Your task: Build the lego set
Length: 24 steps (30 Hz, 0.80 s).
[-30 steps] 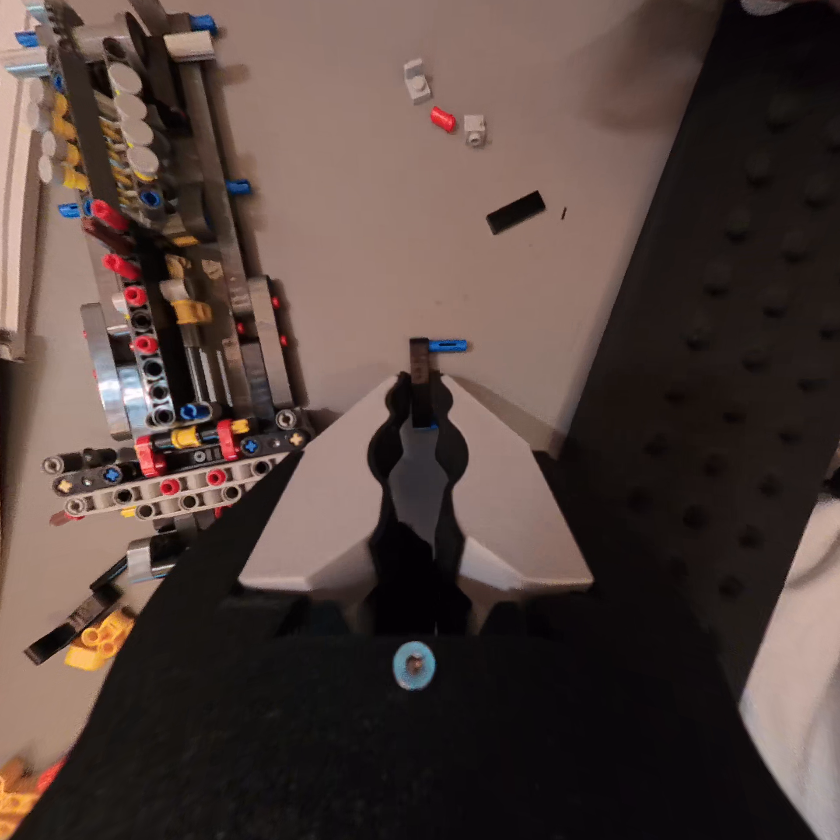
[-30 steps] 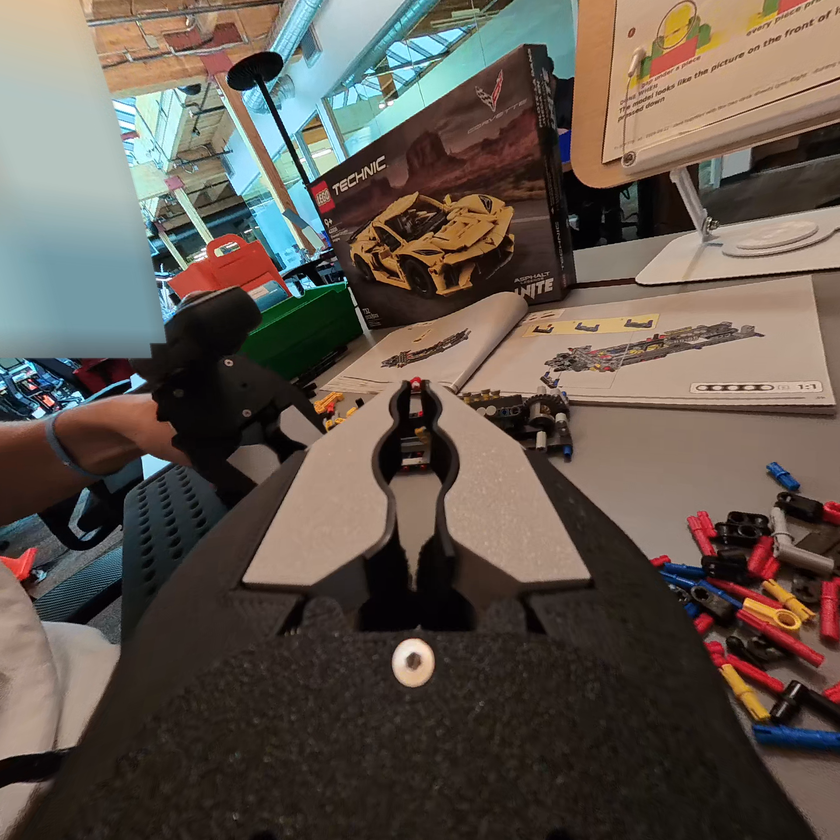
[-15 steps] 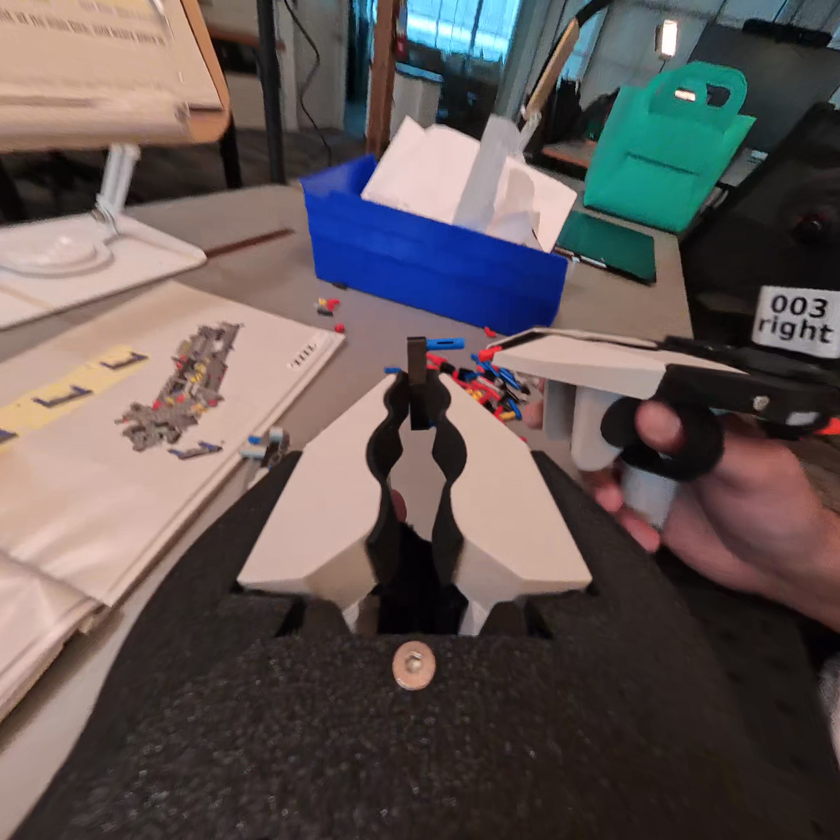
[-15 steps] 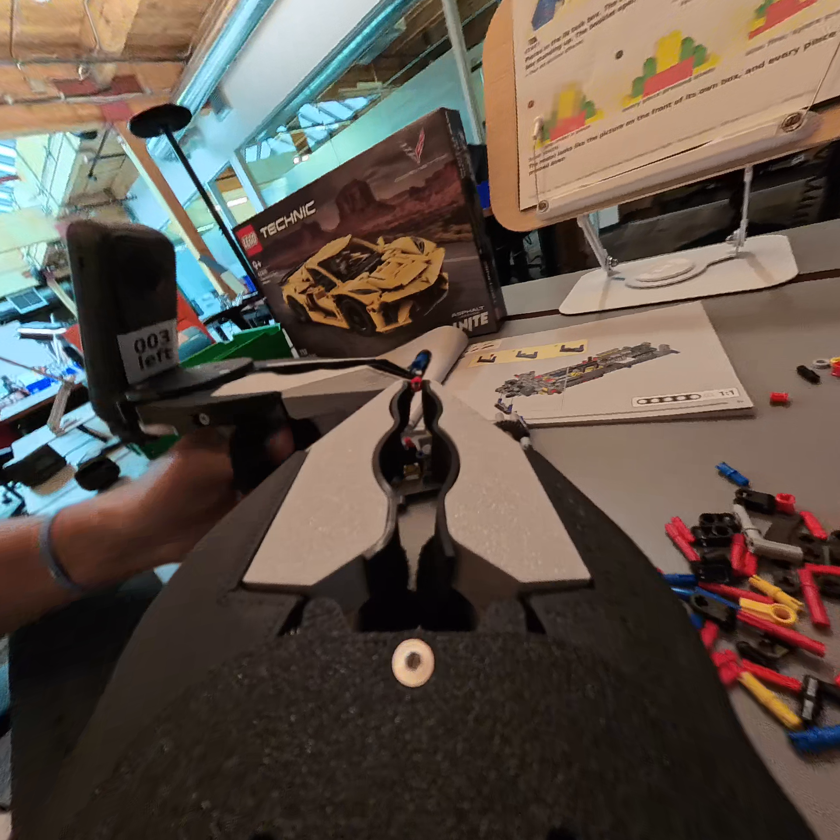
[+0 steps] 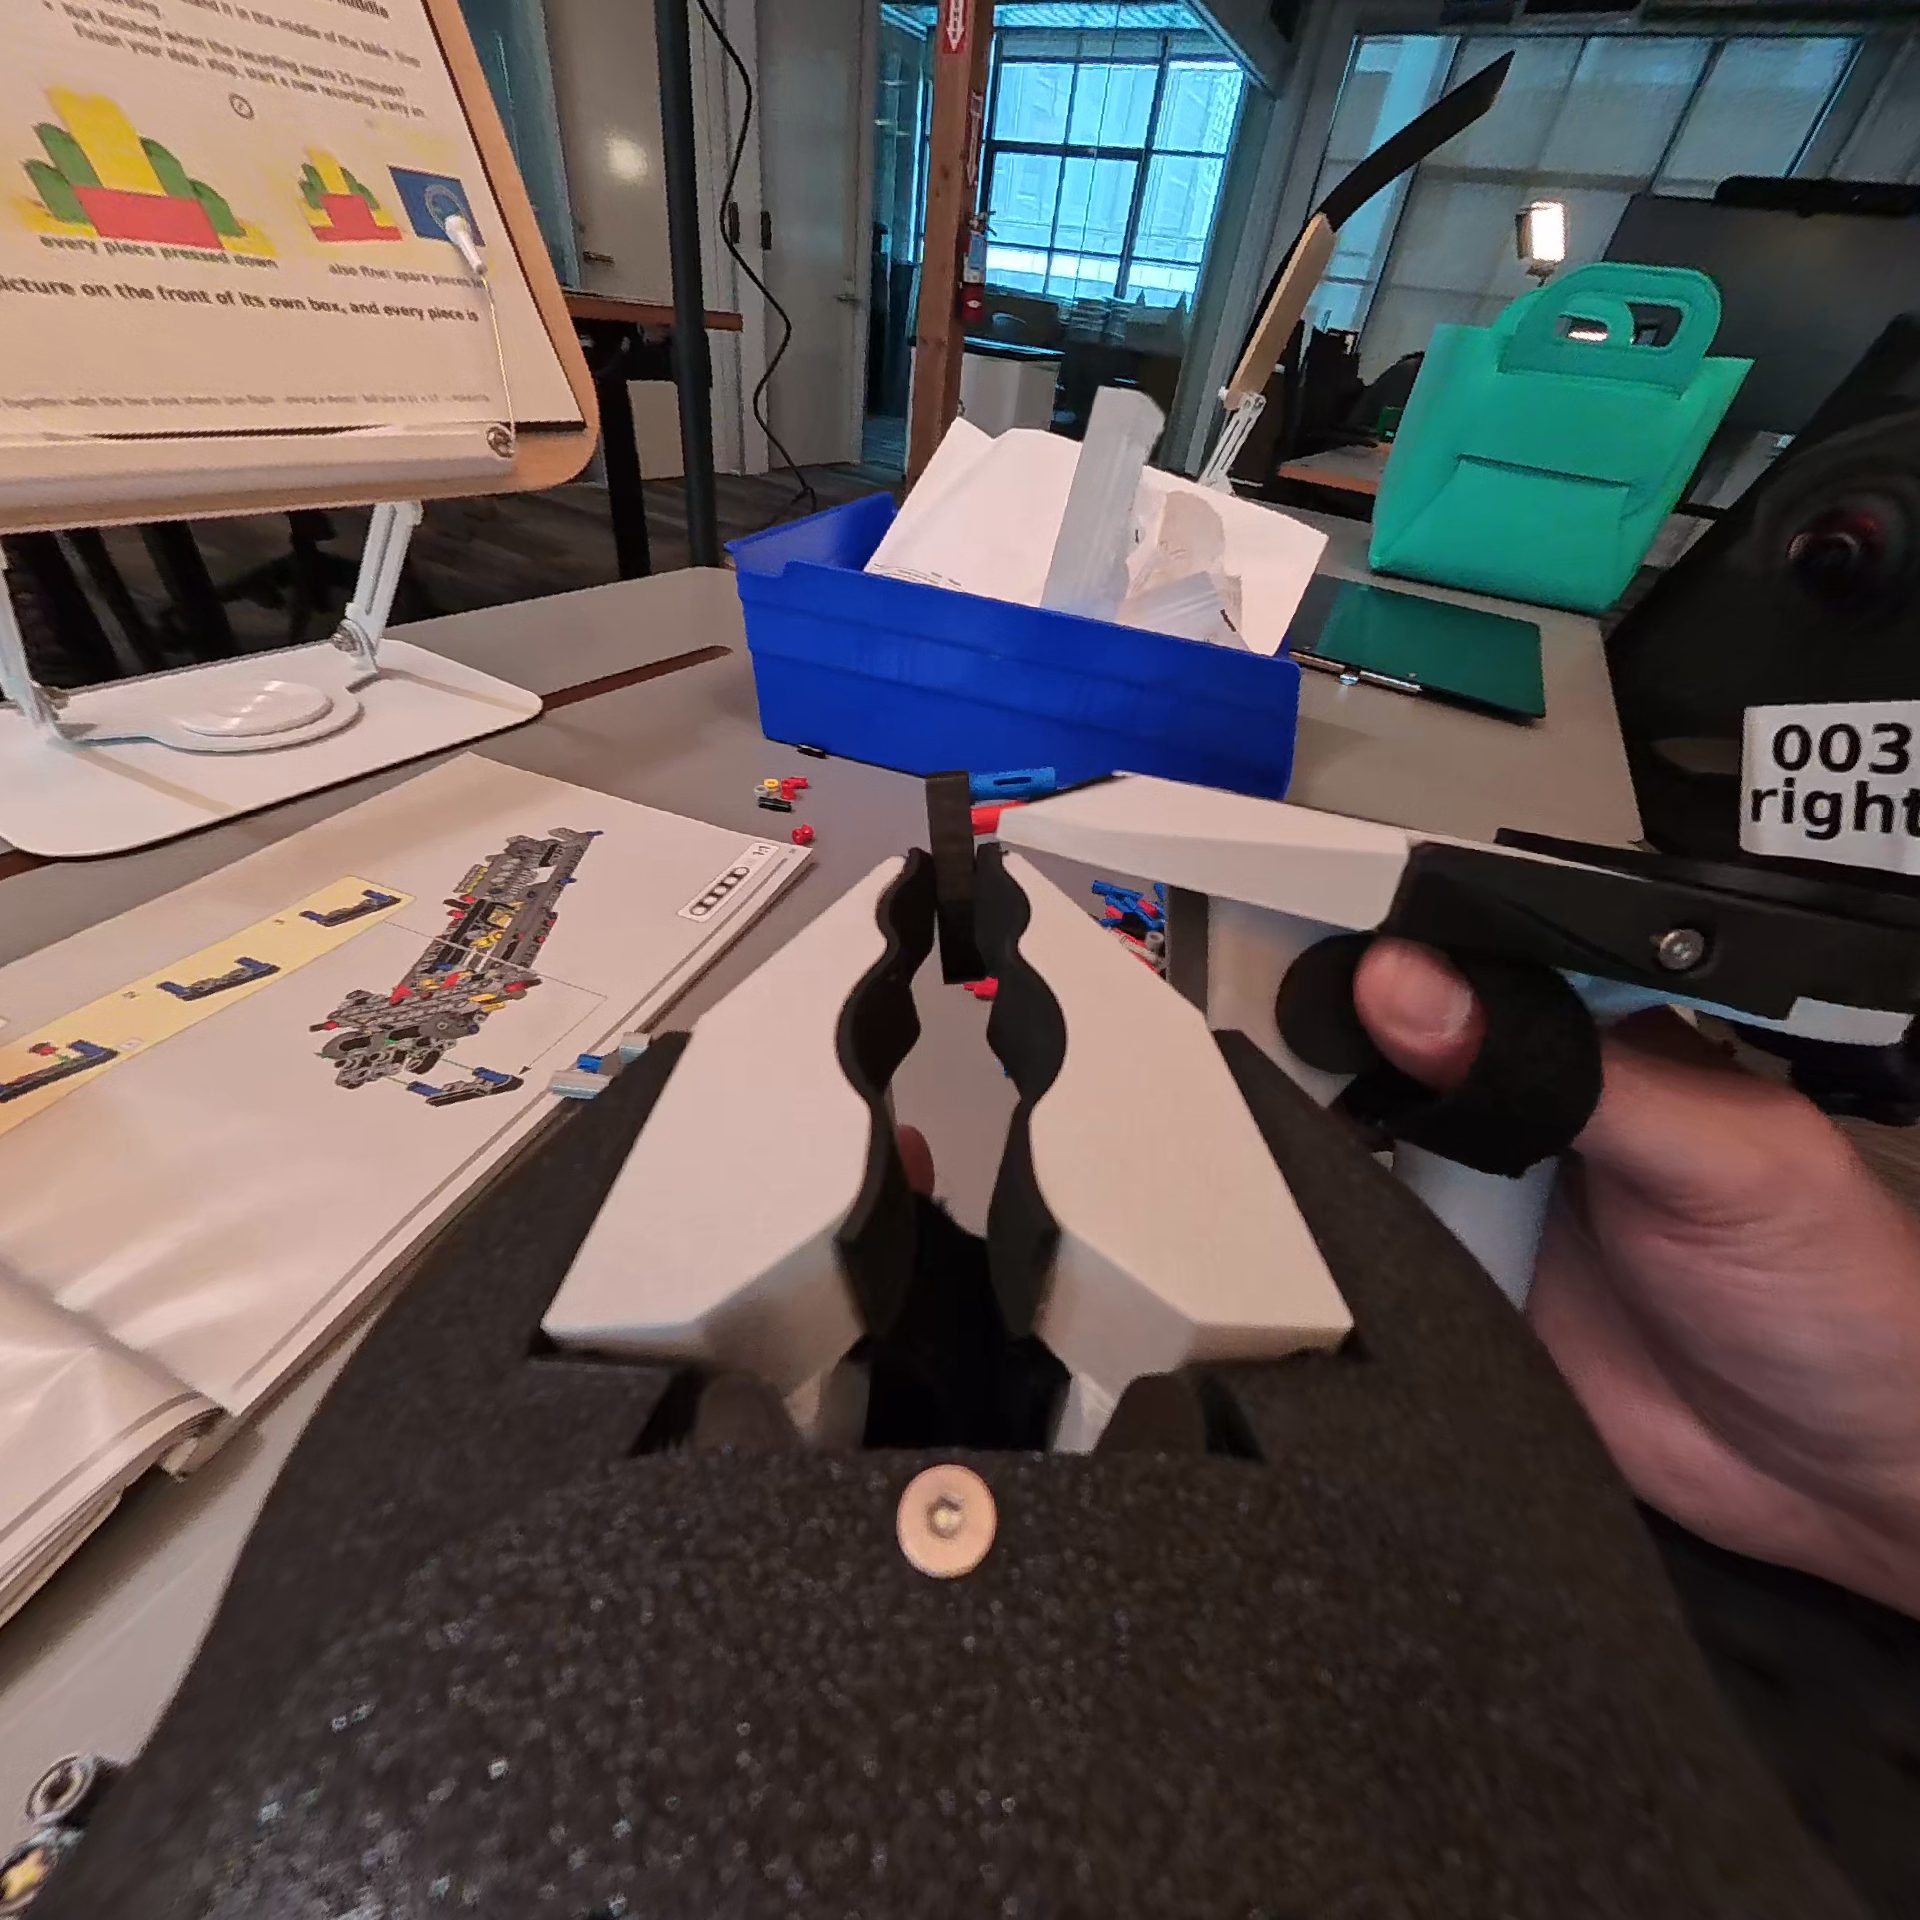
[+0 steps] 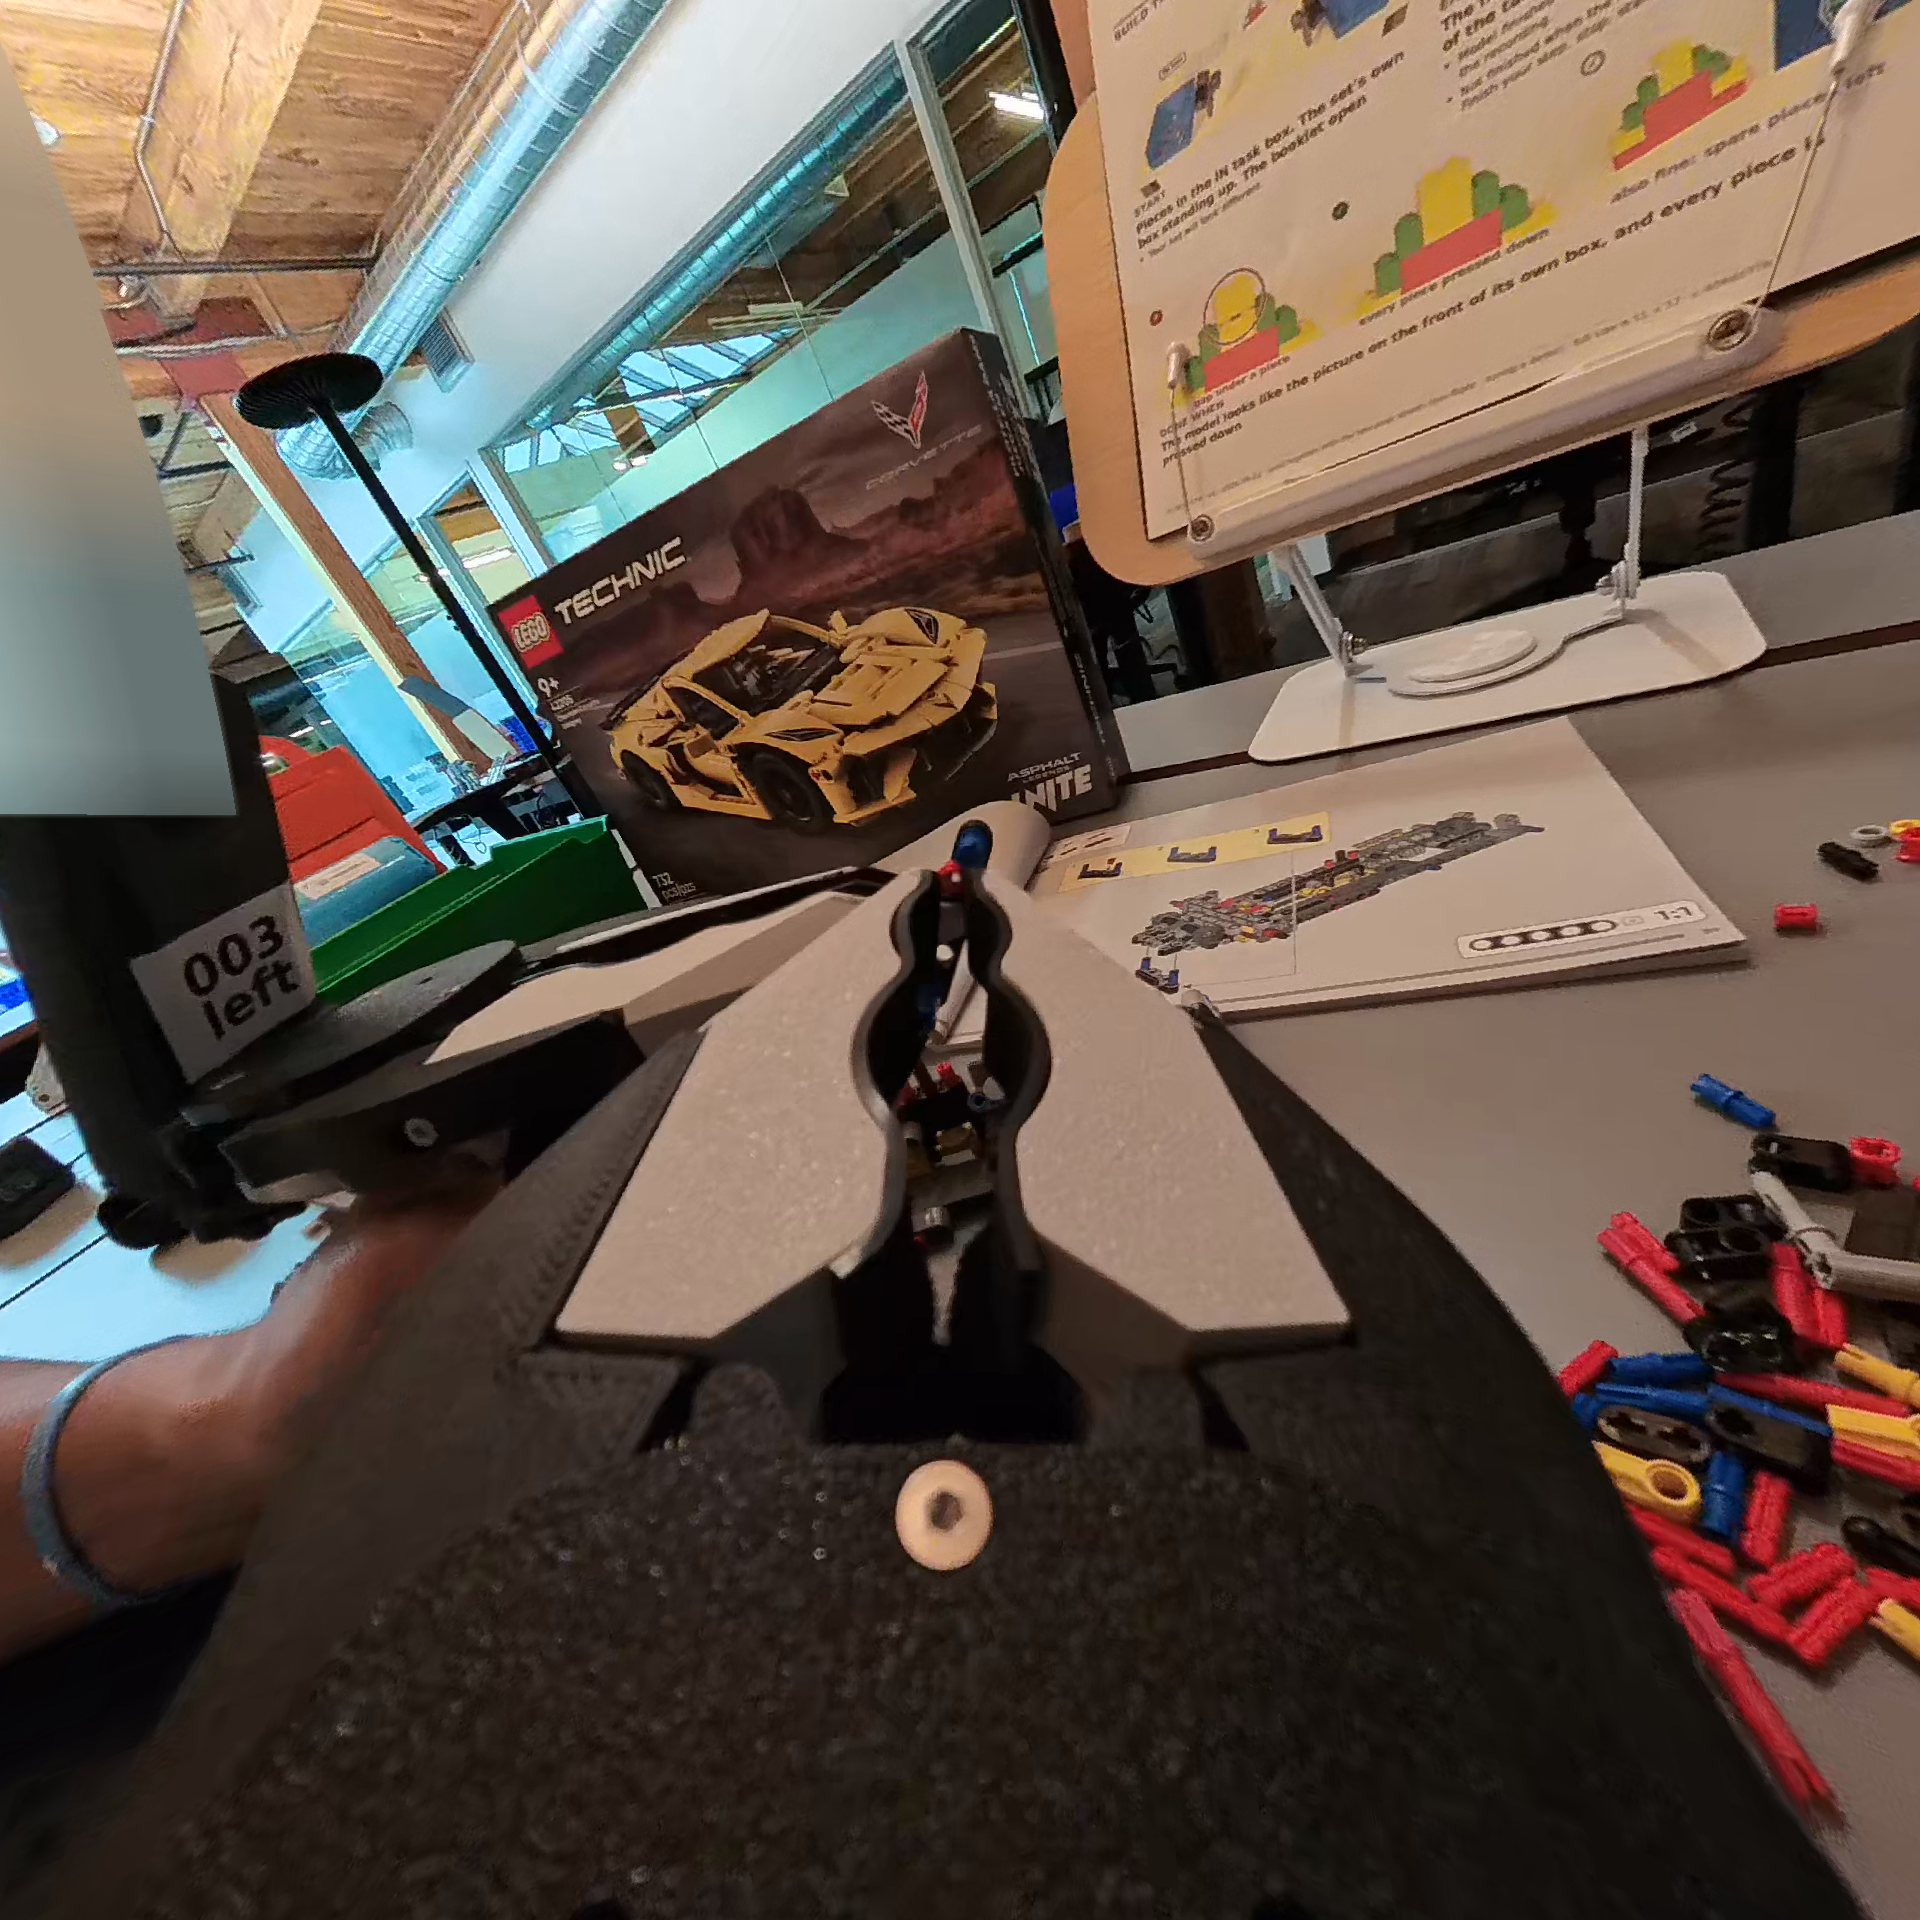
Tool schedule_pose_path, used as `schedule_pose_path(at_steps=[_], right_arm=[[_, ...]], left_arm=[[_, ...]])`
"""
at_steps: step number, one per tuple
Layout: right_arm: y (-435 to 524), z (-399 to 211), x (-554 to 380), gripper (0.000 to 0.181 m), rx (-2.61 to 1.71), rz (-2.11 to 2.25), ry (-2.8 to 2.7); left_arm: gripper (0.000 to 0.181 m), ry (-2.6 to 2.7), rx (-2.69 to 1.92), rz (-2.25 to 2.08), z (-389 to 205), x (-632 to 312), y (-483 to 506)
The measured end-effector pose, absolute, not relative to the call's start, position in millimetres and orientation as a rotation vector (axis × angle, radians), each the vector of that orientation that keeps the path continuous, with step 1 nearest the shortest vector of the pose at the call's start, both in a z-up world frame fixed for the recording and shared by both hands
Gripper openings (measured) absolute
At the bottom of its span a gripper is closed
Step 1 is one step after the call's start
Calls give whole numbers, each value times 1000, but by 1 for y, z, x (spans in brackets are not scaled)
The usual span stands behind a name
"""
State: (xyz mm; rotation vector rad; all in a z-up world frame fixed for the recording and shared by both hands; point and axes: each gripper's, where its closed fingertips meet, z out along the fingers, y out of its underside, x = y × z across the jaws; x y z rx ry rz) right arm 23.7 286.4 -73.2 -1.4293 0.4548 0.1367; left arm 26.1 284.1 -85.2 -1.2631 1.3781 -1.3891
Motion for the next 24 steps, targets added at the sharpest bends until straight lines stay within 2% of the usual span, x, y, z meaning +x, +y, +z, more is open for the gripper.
schedule_pose_path(at_steps=[15,20,24], right_arm=[[284,-74,23,2,-1396,239,483],[285,-72,20,3,-1351,351,488],[284,-72,20,3,-1340,385,490]], left_arm=[[6,1377,-1192,-1306,-84,25,281],[6,1346,-1241,-1443,-81,23,280],[7,1379,-1164,-1350,-81,23,280]])
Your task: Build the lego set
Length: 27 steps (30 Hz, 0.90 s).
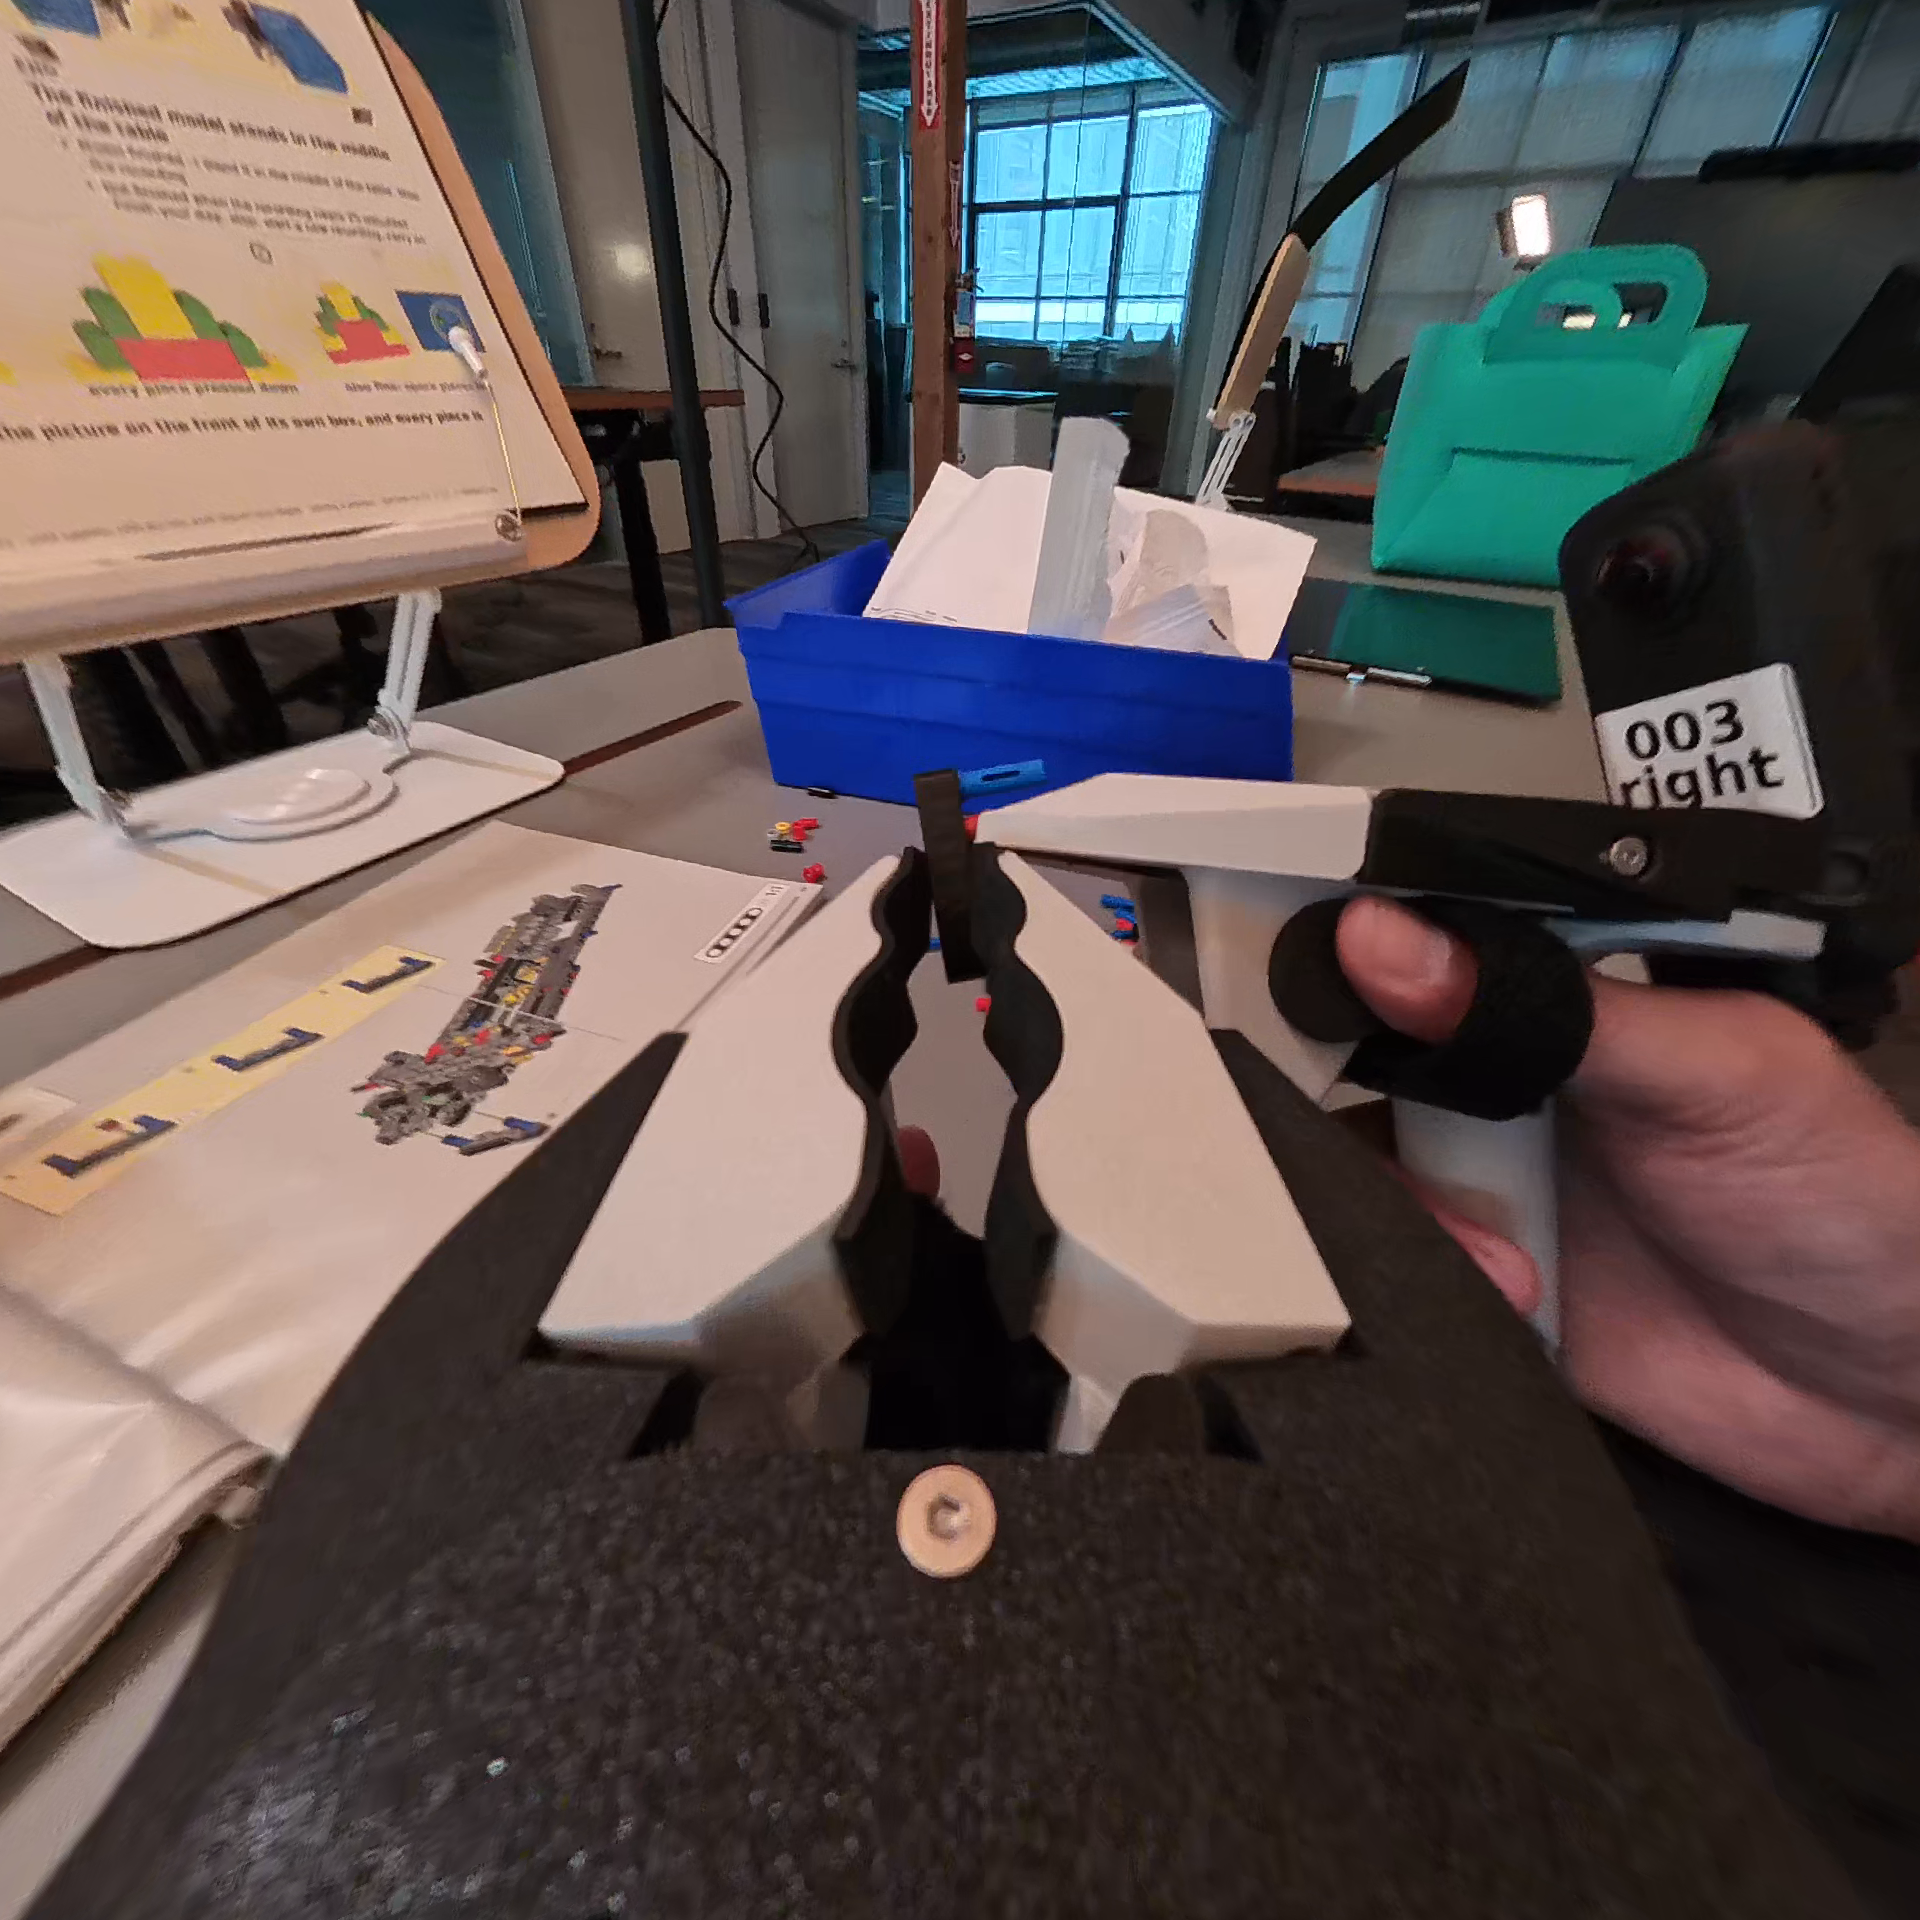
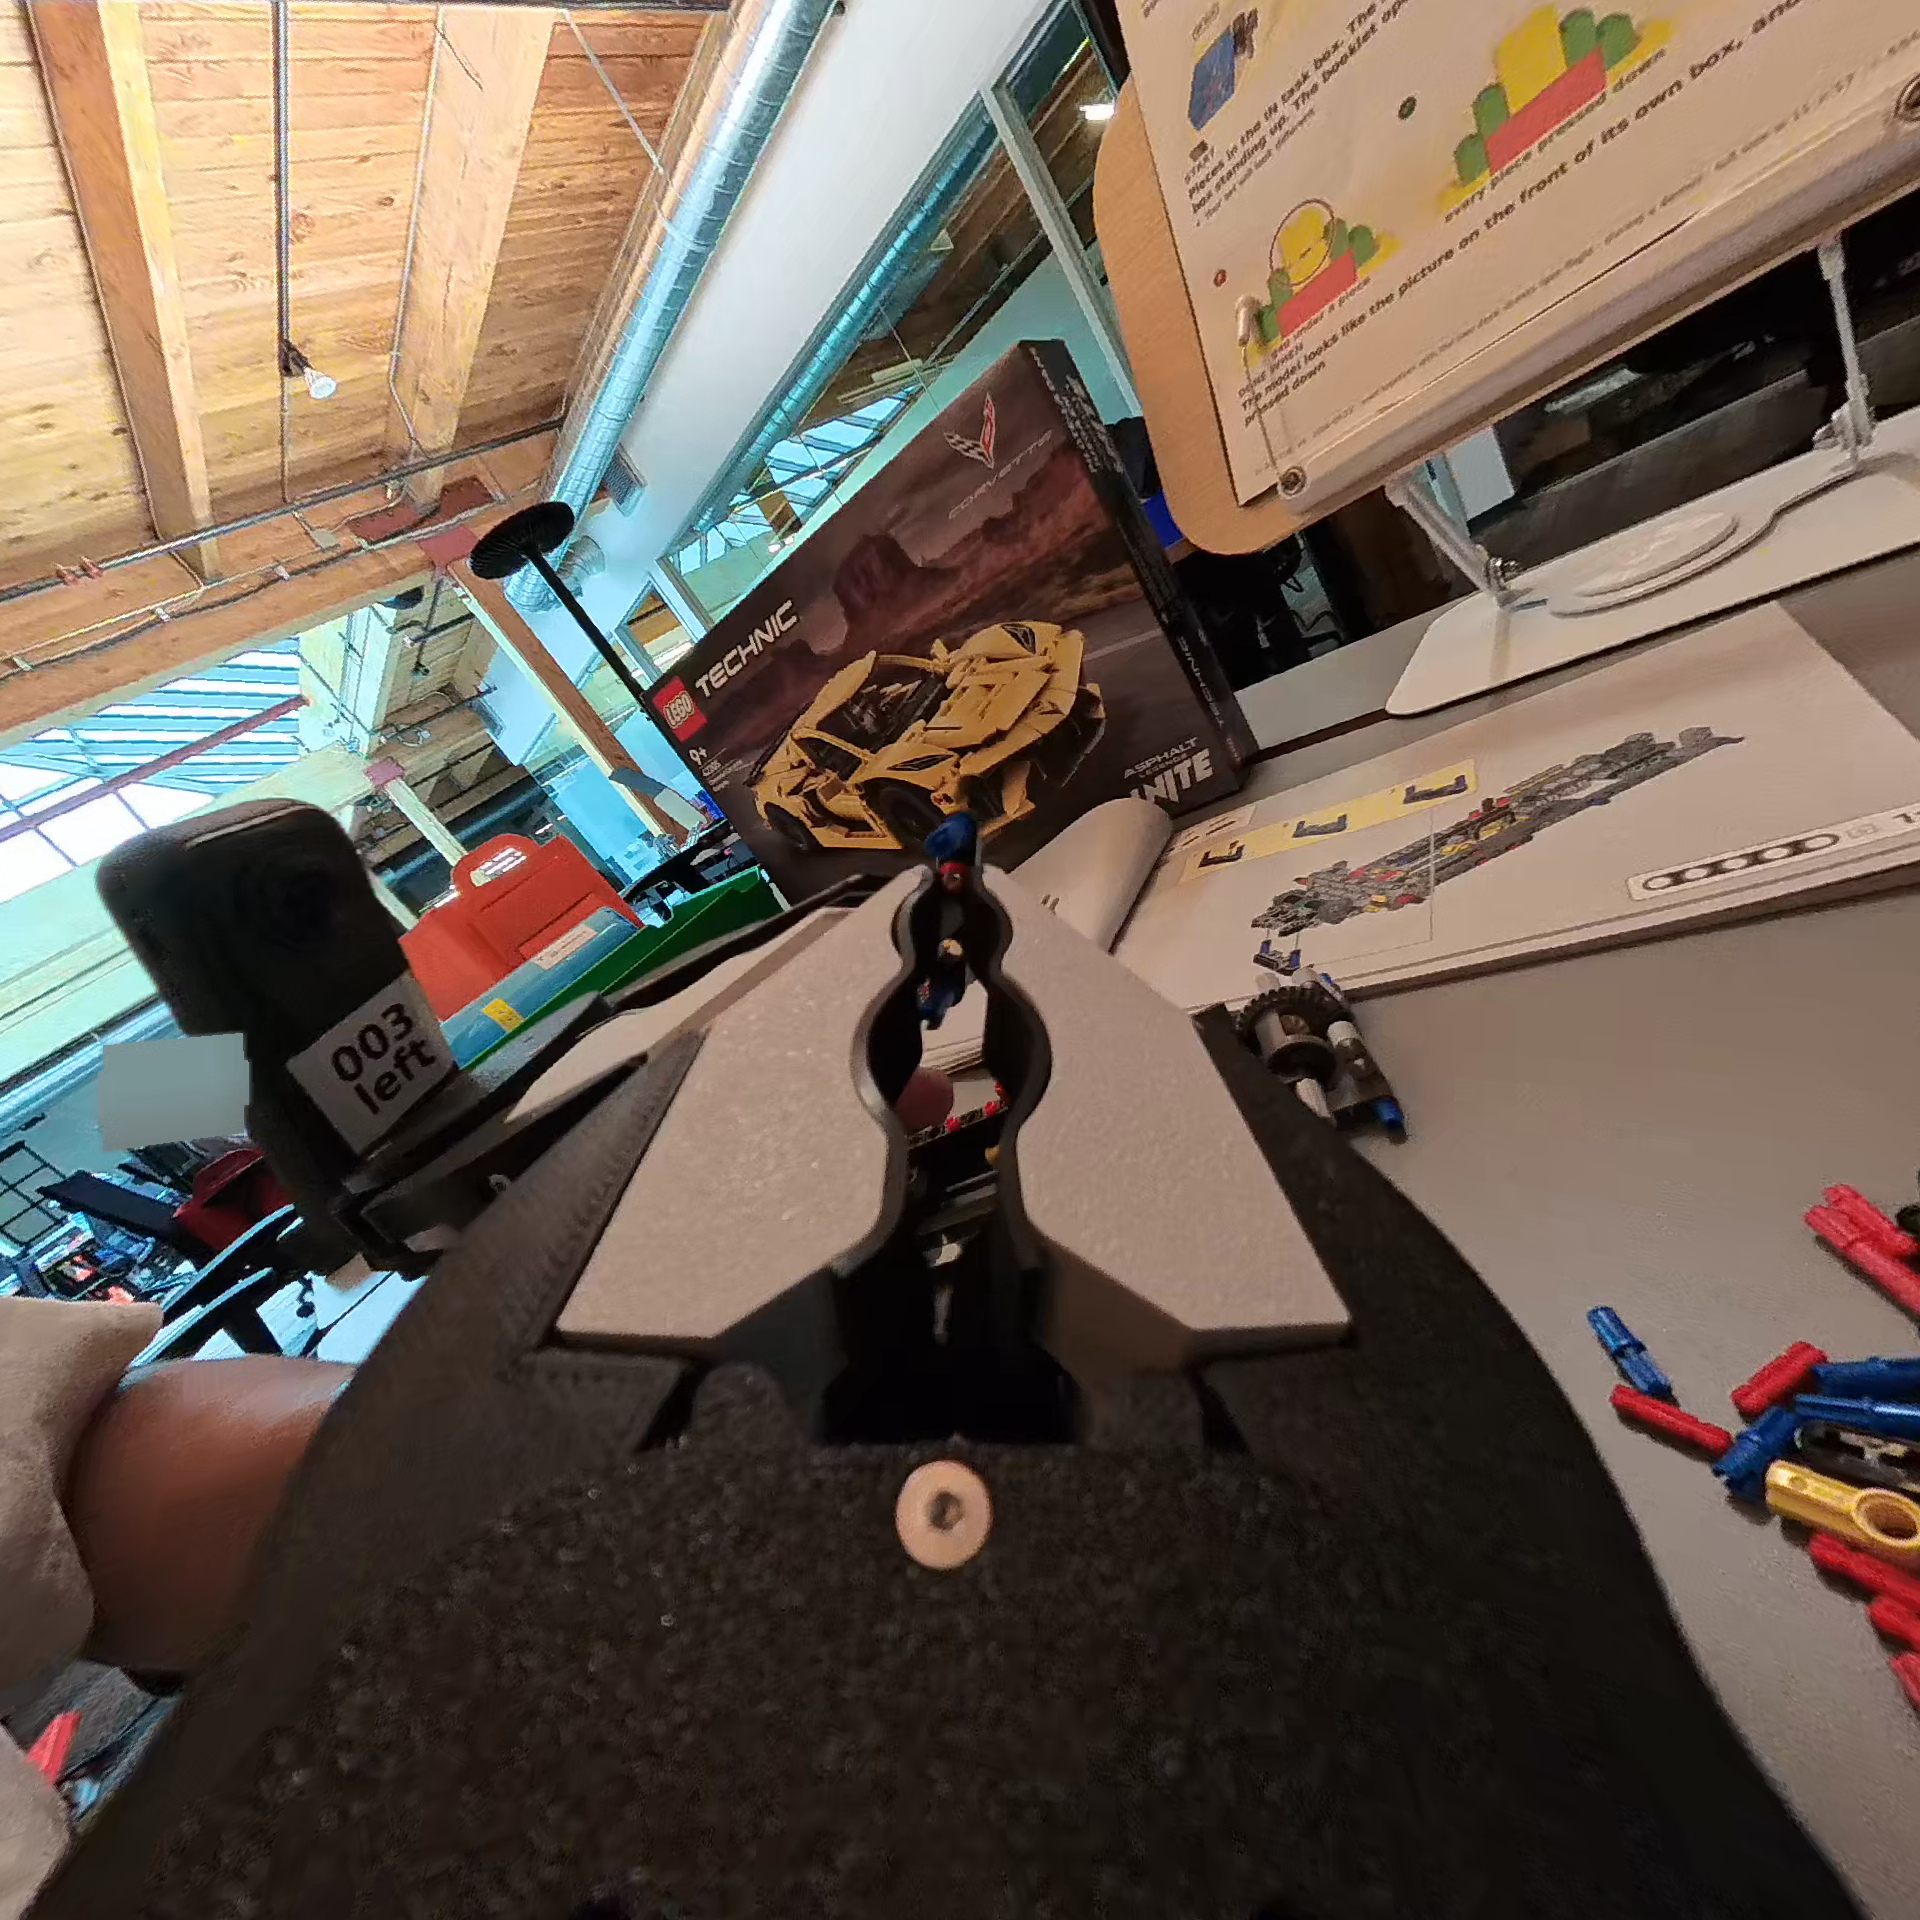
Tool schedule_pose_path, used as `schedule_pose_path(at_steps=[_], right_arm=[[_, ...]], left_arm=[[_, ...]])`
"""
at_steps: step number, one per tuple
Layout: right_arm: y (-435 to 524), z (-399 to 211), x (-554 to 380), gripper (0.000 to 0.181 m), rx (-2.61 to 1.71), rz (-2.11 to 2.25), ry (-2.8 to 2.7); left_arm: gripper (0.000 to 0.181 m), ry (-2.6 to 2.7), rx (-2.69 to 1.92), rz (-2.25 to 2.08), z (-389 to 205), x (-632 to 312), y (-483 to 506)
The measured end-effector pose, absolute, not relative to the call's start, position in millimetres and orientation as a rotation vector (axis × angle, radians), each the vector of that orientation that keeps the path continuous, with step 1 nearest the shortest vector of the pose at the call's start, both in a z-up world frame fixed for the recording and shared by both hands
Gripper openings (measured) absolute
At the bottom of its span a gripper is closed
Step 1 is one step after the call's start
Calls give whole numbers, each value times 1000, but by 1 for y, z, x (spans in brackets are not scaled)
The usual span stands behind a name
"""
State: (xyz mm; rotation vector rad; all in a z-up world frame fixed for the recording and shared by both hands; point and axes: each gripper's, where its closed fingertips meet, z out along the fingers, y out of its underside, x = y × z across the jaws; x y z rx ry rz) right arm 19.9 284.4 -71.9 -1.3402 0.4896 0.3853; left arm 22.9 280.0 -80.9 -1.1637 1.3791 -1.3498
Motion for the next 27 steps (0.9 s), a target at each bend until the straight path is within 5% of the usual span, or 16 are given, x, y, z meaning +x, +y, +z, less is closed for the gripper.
schedule_pose_path(at_steps=[7,11,16,27], right_arm=[[284,-74,21,3,-1350,412,501],[282,-68,21,4,-1344,445,454],[271,-58,14,29,-1334,625,307],[264,-45,-10,14,-1269,939,167]], left_arm=[[7,1479,-951,-1056,-83,24,281],[7,1479,-1048,-1275,-77,24,280],[6,1490,-1182,-1705,-72,12,270],[6,1463,-1234,-2182,-52,-8,252]])
